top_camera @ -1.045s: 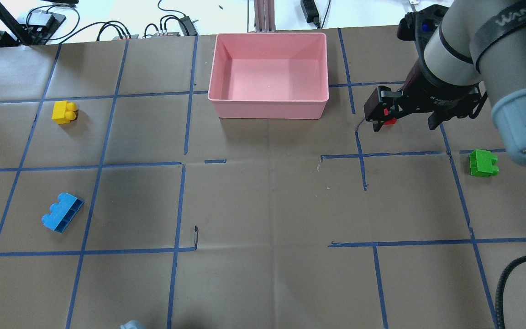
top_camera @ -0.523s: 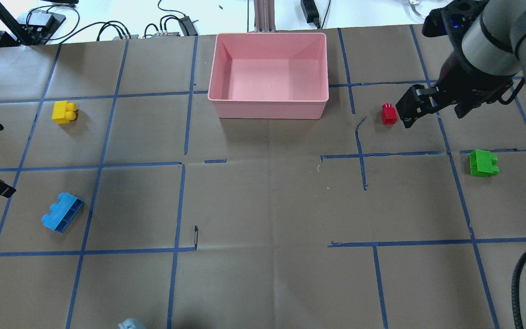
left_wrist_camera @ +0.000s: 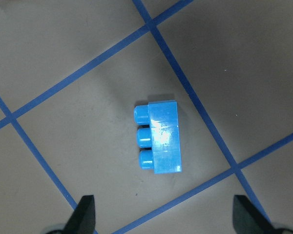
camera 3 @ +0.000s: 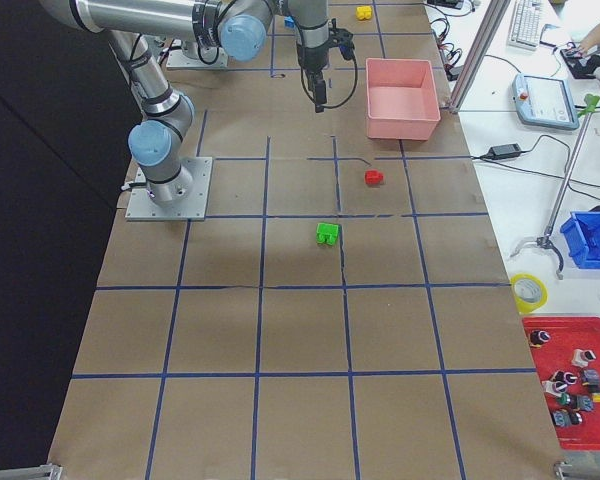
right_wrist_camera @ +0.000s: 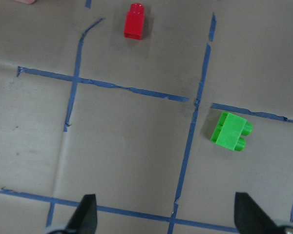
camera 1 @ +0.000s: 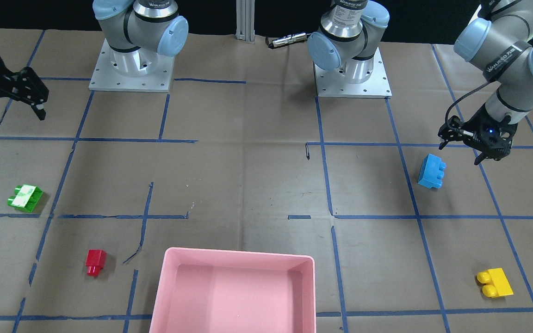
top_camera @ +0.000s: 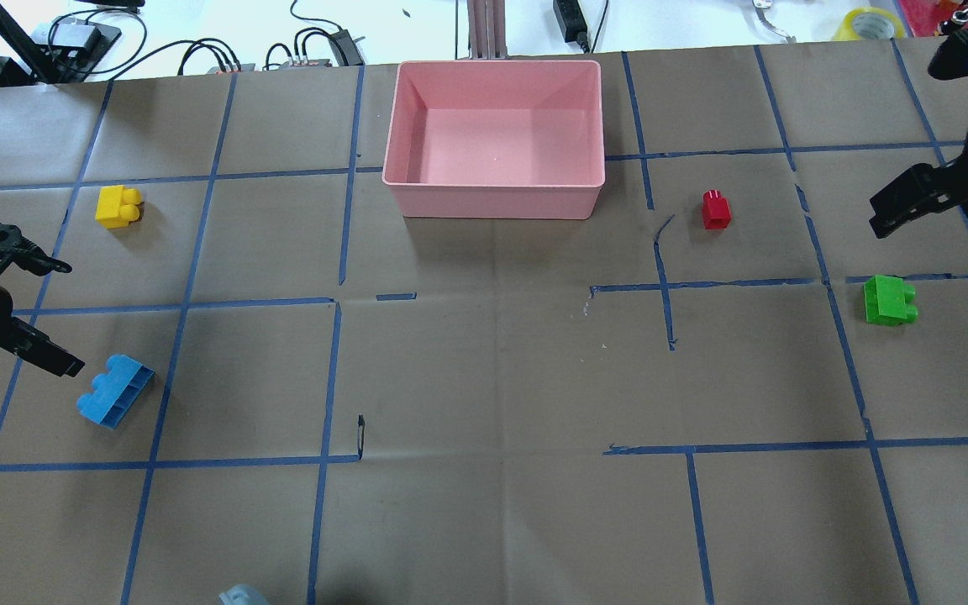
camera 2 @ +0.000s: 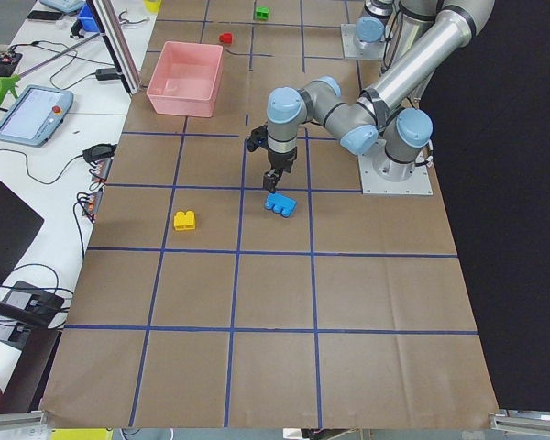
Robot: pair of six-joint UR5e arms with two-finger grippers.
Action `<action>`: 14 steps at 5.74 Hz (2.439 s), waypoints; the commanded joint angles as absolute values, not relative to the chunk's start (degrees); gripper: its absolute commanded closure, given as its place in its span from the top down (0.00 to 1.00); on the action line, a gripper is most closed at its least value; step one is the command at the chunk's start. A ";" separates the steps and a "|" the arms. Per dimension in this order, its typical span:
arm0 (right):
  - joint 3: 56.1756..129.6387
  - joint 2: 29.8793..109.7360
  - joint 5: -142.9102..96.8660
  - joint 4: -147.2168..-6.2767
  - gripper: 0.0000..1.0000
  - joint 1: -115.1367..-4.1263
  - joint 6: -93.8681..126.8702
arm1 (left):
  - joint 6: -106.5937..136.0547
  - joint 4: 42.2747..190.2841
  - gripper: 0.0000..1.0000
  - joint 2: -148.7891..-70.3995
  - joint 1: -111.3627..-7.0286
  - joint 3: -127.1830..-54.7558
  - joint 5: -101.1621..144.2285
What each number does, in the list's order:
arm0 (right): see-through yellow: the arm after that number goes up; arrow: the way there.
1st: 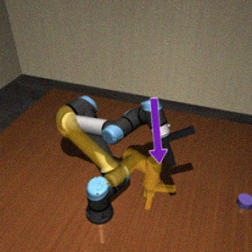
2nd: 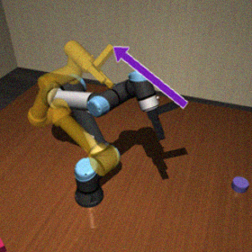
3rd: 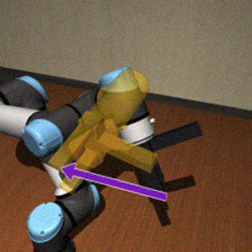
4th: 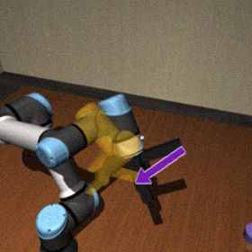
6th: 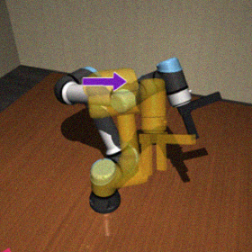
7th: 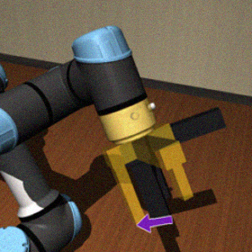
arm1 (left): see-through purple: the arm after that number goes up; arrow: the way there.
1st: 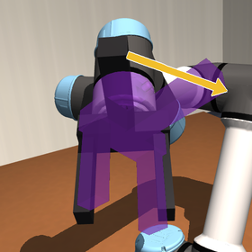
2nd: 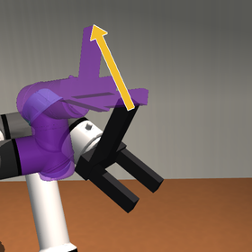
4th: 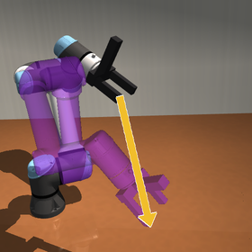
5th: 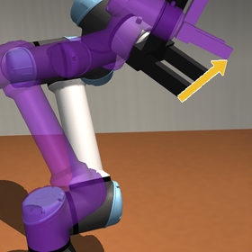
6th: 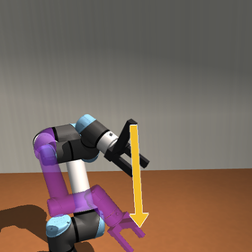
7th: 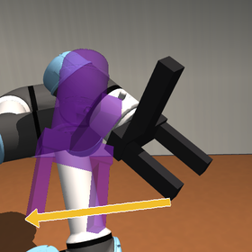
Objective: Put all blocks into box
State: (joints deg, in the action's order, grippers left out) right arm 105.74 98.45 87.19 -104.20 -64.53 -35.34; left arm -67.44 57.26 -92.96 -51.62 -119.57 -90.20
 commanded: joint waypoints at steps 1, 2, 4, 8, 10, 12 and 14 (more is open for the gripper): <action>110.55 96.96 86.31 -109.93 1.00 -59.95 -37.79 | -64.95 55.29 0.98 -96.06 -51.59 -120.84 -87.54; 111.35 93.38 86.13 -113.87 1.00 -57.42 -37.88 | -64.95 48.06 0.98 -97.20 -51.50 -124.42 -86.67; 112.14 83.72 85.52 -124.33 1.00 -56.51 -37.71 | -65.13 40.80 0.99 -101.84 -51.24 -127.18 -86.75; 116.62 78.76 84.47 -131.64 0.99 -51.60 -36.74 | -65.65 39.20 0.97 -102.74 -50.01 -128.58 -86.57; 116.45 76.04 82.79 -134.97 0.99 -51.15 -36.74 | -65.83 37.97 0.97 -102.92 -50.10 -128.15 -85.44; 116.63 73.14 82.79 -137.27 0.99 -51.15 -36.83 | -66.35 37.97 0.90 -103.01 -50.19 -128.14 -85.17; 117.07 71.28 82.71 -139.31 0.99 -51.85 -36.74 | -66.88 37.97 0.69 -103.01 -50.19 -127.88 -85.25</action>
